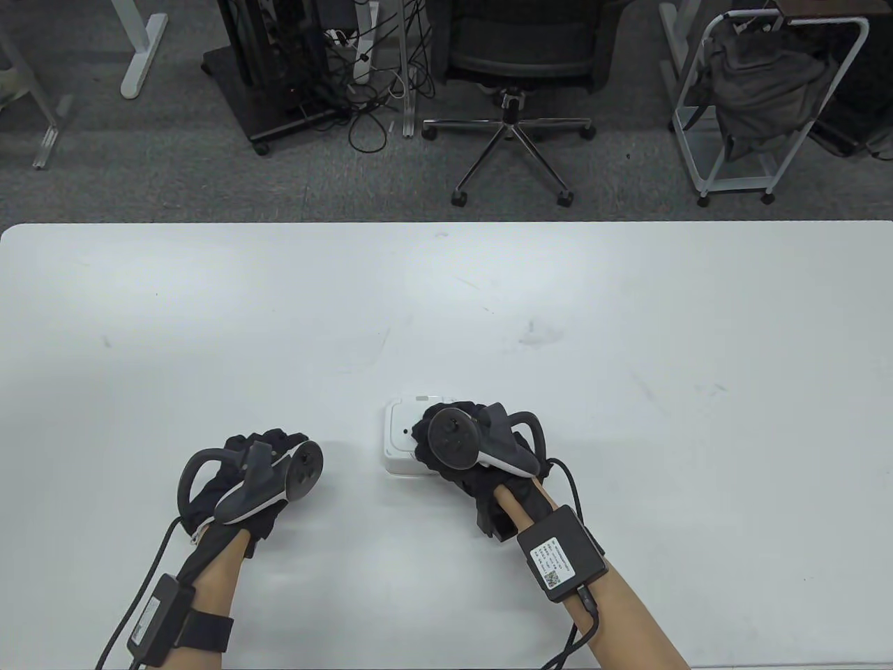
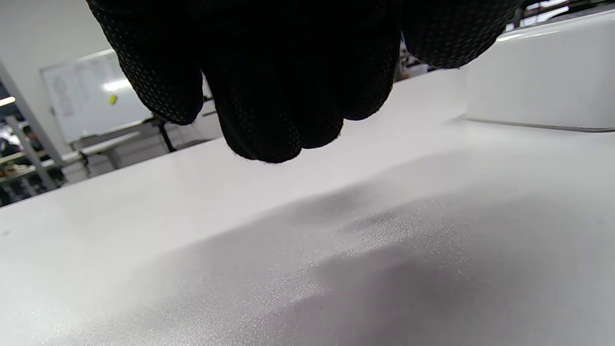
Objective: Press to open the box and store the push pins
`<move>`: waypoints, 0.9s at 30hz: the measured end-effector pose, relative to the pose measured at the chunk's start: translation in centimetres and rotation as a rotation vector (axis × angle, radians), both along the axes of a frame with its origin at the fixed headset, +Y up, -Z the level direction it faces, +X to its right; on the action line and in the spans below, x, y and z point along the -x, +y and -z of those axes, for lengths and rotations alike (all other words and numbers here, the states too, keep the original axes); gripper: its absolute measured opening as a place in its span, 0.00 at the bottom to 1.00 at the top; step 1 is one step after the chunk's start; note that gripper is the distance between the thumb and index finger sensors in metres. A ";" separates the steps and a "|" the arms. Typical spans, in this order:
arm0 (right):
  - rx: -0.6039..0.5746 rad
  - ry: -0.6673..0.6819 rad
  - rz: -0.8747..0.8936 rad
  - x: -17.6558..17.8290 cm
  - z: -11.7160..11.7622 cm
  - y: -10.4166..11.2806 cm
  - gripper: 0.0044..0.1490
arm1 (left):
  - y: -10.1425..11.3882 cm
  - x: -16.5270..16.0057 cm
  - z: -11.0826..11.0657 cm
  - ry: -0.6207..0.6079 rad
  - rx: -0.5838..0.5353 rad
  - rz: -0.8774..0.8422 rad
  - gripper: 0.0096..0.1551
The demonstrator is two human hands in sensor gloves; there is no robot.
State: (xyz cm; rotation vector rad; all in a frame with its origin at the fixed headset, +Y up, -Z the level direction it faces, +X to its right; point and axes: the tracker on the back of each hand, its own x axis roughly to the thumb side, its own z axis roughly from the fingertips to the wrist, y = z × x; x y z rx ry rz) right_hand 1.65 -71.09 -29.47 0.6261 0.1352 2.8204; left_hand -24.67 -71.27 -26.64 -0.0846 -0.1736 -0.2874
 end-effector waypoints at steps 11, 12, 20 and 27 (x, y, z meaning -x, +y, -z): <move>0.029 -0.159 0.194 -8.6 -2.2 2.7 0.32 | 0.3 0.1 -0.4 -0.022 -0.026 -0.001 0.30; 0.026 -0.177 0.179 -9.5 -2.3 2.6 0.32 | 0.2 0.1 -0.4 -0.022 -0.025 -0.002 0.30; -0.007 -0.333 0.096 -16.1 -3.2 1.2 0.33 | 0.1 0.0 -0.3 -0.027 -0.030 0.003 0.30; 0.068 -0.433 0.155 -18.5 -2.7 -0.7 0.33 | 0.4 0.1 -0.5 -0.026 -0.071 -0.013 0.30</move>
